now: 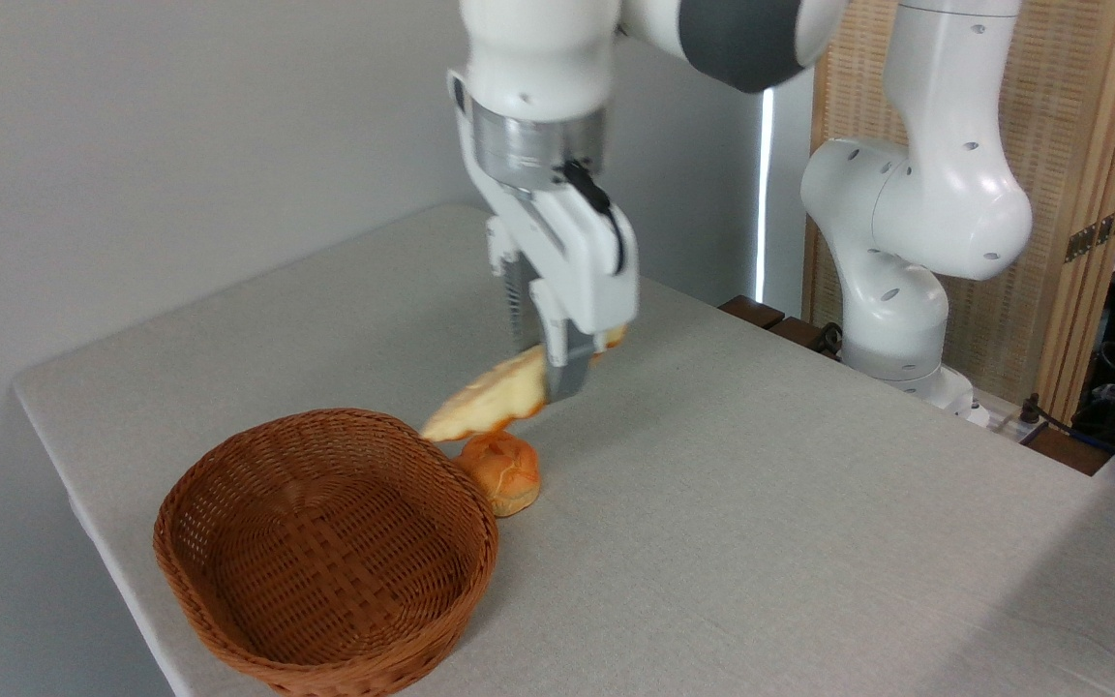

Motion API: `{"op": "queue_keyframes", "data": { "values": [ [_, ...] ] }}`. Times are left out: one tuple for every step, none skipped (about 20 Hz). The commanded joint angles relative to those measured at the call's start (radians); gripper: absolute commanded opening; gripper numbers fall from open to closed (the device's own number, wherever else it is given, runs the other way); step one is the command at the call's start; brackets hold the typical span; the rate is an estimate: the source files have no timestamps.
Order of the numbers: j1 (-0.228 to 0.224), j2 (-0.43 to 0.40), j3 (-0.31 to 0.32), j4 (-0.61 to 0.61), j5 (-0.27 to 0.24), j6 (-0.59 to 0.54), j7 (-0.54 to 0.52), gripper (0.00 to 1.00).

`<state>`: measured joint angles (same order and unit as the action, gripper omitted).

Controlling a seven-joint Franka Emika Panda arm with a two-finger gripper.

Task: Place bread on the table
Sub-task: 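Lift the bread roll out of the basket and carry it past the bun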

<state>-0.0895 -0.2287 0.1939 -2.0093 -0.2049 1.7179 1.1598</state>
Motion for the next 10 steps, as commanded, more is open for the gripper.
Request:
{"op": "queue_keyframes", "data": {
  "values": [
    [-0.024, -0.100, 0.012, -0.164, -0.011, 0.000, -0.015, 0.48],
    [-0.029, -0.100, 0.012, -0.184, -0.011, -0.003, -0.015, 0.48],
    [-0.029, -0.100, 0.012, -0.204, -0.011, -0.010, -0.014, 0.48],
    [-0.030, -0.100, 0.012, -0.218, -0.011, -0.012, -0.012, 0.48],
    [-0.033, -0.100, 0.012, -0.235, -0.011, -0.012, -0.009, 0.48],
    [-0.054, -0.098, 0.012, -0.250, -0.011, -0.011, -0.008, 0.50],
    [-0.071, -0.097, 0.012, -0.261, -0.011, -0.006, -0.008, 0.51],
    [-0.082, -0.093, 0.012, -0.272, -0.011, -0.001, -0.008, 0.51],
    [-0.093, -0.092, 0.012, -0.275, -0.011, -0.001, -0.008, 0.51],
    [-0.095, -0.090, 0.012, -0.276, -0.010, -0.001, -0.006, 0.51]
  ]
}}
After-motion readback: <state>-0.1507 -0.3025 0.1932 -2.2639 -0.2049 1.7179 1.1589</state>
